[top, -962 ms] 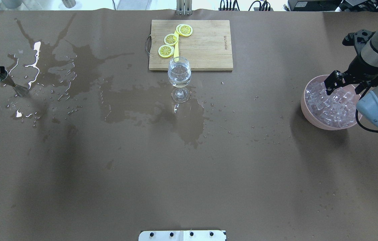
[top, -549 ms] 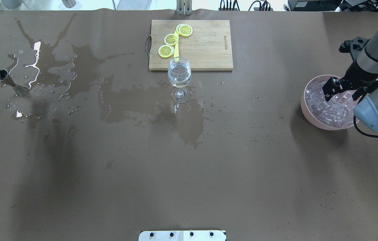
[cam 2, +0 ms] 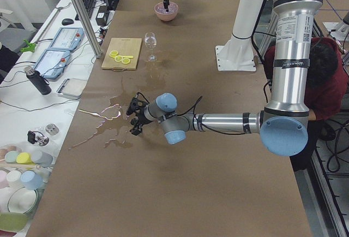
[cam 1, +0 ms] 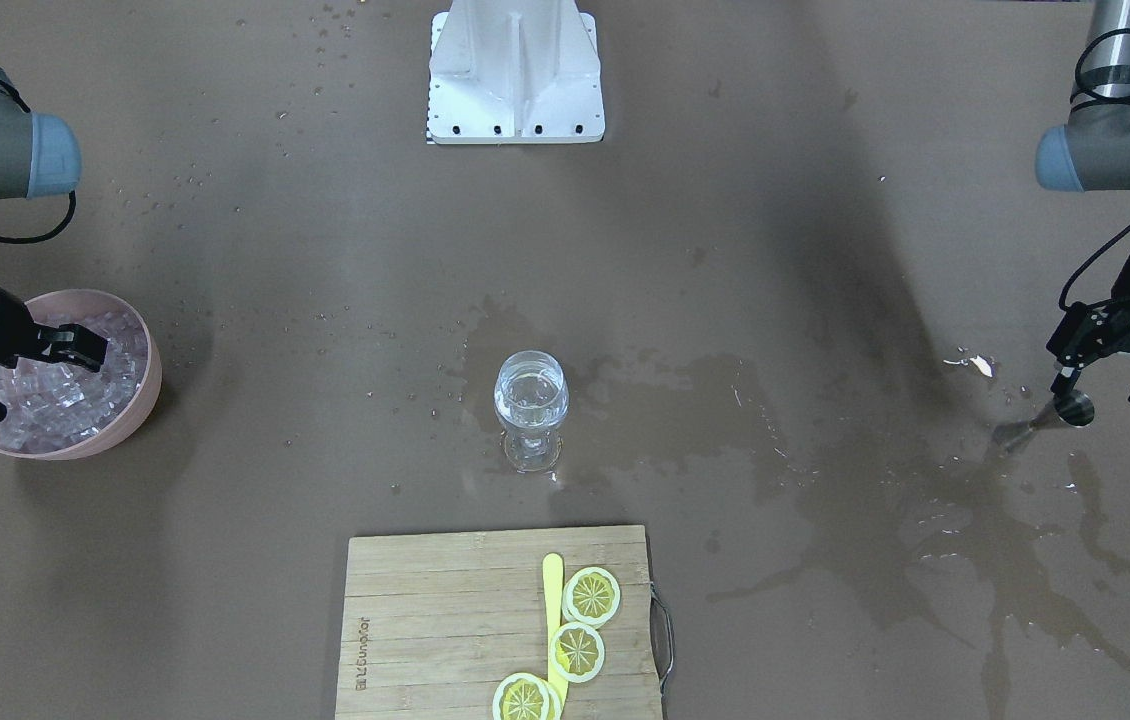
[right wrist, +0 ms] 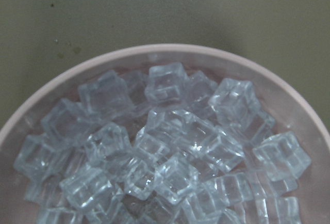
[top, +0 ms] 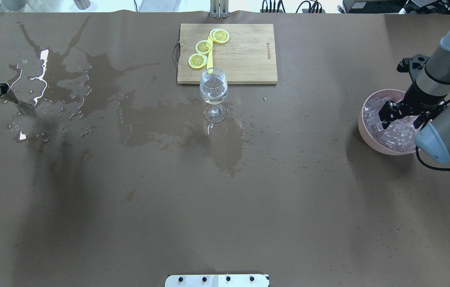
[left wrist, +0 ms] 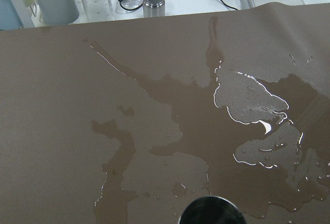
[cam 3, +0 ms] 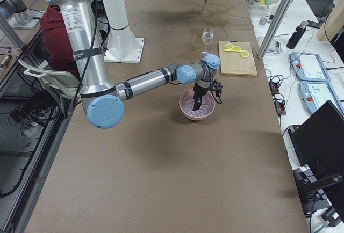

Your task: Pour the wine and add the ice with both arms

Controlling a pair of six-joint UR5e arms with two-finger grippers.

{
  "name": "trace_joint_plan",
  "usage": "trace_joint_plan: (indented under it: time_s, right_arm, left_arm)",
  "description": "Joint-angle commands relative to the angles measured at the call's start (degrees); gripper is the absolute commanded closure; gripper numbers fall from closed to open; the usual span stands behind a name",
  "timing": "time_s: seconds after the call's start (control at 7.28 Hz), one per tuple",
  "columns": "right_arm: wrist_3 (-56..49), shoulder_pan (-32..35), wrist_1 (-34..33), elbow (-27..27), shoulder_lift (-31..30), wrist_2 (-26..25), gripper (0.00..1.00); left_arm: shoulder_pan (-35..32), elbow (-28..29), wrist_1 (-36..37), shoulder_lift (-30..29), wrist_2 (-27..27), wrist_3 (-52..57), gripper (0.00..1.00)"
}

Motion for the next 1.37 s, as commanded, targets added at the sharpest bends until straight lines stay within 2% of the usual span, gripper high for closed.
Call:
trace_joint_plan:
  time_s: [0.0, 0.27, 0.69, 1.1, 1.24]
  right_arm:
    - [-0.30, -0.94, 0.00, -1.16, 0.12, -0.31, 0.11]
    - [-0.92, -1.03, 0.09, -3.08, 0.38, -0.57, 0.19]
    - [-0.75, -1.03, 0.00, -3.10, 0.82, -1.27, 0.47]
    - [-0.57, -1.03, 0.00, -3.01, 1.00, -1.36, 0.52]
    - [-0.48, -1.03, 0.00, -3.01, 1.00, -1.36, 0.56]
  left_arm:
    - [2.50, 0.07, -0.17, -0.19, 2.02, -1.17, 0.02]
    - [3.39, 0.51, -0.26, -0.10, 3.18, -1.09, 0.02]
    - [4.00, 4.55, -4.30, -0.45, 4.75, -1.09, 0.02]
    - [4.45, 4.99, -4.39, -0.80, 5.38, -1.09, 0.02]
    - [4.54, 4.91, -4.39, -0.80, 5.38, -1.17, 0.02]
